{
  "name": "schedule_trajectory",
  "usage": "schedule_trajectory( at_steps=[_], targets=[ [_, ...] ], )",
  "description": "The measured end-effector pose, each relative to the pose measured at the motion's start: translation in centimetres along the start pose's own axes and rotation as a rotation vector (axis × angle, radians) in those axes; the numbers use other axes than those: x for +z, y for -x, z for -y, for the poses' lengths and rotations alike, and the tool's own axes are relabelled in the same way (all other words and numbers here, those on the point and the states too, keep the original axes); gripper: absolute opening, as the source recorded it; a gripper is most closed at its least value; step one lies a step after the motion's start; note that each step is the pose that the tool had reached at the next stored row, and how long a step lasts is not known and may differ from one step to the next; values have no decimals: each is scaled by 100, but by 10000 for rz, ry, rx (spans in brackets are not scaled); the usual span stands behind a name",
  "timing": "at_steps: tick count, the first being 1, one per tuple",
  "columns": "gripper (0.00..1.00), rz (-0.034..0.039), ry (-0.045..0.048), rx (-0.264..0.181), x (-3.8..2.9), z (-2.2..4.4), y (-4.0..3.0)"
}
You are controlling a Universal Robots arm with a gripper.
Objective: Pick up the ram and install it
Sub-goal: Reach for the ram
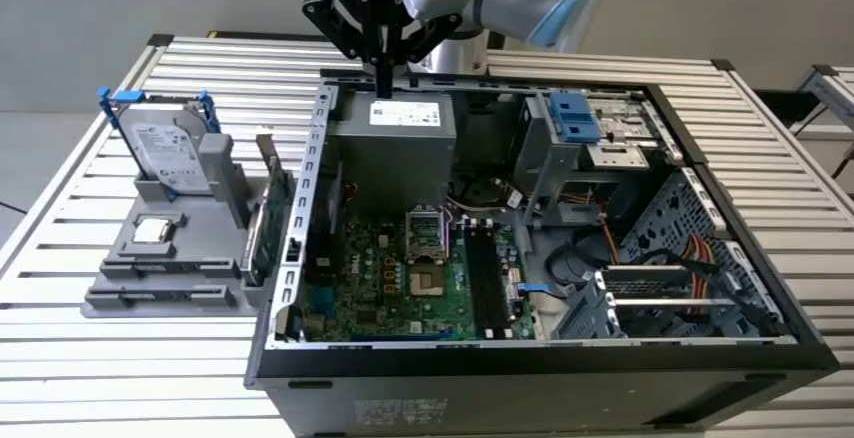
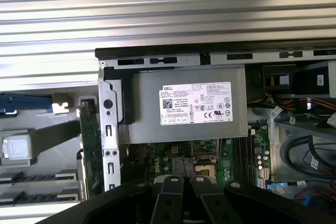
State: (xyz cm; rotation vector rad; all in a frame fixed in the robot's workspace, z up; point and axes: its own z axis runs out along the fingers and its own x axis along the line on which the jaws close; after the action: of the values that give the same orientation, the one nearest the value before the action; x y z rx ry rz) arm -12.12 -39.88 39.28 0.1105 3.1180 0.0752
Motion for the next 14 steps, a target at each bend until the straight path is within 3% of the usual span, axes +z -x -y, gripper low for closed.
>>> schedule_trajectory(
  at_steps=[9,14],
  targets=[
    [0,-1,-2,-1,-6,0,-2],
    [0,-1,-2,0,-9,3,-47]
  ],
)
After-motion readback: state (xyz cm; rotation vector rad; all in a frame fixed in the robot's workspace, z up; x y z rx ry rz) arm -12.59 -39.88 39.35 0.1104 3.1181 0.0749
